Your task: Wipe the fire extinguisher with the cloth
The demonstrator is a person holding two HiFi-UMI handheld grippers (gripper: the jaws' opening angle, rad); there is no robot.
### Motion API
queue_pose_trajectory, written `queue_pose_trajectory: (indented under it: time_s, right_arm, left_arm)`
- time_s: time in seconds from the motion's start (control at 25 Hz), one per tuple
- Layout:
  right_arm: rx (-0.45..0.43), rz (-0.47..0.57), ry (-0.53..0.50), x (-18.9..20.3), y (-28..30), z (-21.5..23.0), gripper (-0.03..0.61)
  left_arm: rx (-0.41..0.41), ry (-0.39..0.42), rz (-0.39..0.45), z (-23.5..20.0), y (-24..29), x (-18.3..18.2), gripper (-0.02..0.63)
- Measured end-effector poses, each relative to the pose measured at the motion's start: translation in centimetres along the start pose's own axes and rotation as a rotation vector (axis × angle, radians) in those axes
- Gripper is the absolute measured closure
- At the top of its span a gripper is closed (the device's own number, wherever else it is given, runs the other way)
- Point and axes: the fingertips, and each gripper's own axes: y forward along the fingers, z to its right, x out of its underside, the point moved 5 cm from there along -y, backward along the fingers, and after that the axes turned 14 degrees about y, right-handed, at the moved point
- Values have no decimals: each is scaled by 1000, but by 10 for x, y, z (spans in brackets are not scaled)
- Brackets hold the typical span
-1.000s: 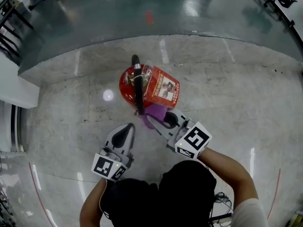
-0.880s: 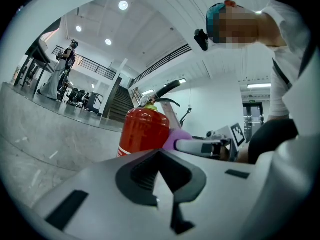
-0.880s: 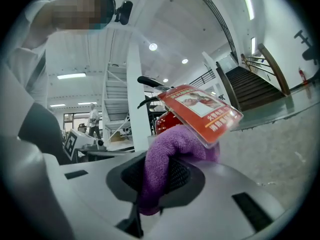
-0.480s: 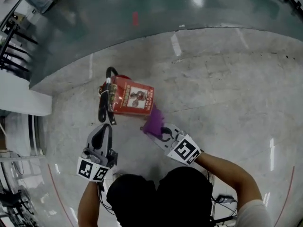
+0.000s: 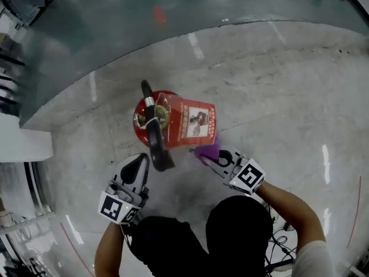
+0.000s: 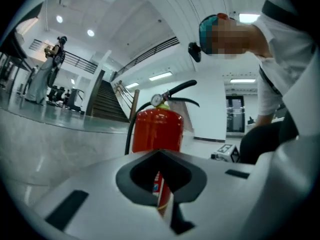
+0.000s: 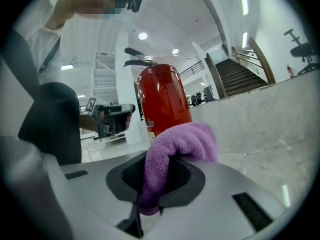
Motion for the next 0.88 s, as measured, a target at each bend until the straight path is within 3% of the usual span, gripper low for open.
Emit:
queue_pose_trajectory:
  time_s: [0.16, 0.24, 0.36, 0.48, 0.56, 0.68, 0.88]
  right_arm:
    - [154, 27, 8, -12, 7, -29, 523]
    - [222, 8, 10, -19, 9, -56, 523]
    - [326, -45, 25, -22, 9, -81, 523]
    - [402, -30, 33, 0, 15, -91, 523]
    - [480, 52, 129, 30, 17, -97, 523]
    - [573, 188, 208, 67, 27, -69, 523]
    - [583, 207, 279, 111, 81, -45, 523]
  left_arm:
    - [269, -36, 60, -11, 3, 9, 609]
    - [363, -61, 48, -15, -3, 4, 609]
    - [472, -28, 66, -20, -1, -13, 609]
    - [473, -38, 61, -25, -5, -19, 609]
    - [449, -33, 47, -24, -11, -10, 609]
    - [391, -25, 80, -21, -4, 11, 609]
    - [412, -37, 104, -7, -22, 24, 609]
